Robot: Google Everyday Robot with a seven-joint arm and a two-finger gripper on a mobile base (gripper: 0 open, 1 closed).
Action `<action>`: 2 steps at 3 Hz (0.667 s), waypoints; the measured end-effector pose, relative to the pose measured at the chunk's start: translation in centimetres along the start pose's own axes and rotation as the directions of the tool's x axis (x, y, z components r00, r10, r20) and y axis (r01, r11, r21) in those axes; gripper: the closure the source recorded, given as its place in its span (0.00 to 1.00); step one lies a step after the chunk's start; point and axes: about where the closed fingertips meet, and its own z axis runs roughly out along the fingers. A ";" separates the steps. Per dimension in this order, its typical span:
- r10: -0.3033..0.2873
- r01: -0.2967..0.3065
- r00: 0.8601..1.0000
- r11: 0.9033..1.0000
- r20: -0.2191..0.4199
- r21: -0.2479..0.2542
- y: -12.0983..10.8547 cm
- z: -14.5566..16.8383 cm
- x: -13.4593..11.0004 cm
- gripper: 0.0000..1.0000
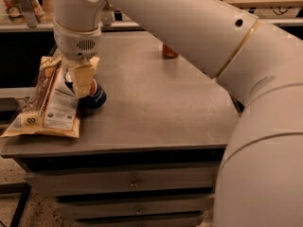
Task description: Move pepsi can near brown chip bag
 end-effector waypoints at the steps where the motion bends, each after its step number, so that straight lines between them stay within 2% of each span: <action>1: 0.005 -0.005 1.000 1.000 -0.002 -0.008 0.1 0.4 0.4 0.00; 2: 0.043 -0.043 0.999 0.999 -0.005 -0.032 0.3 0.9 1.5 0.00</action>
Offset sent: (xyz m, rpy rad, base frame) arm 0.0028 -0.0192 -0.0151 -0.0430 0.0568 -0.0316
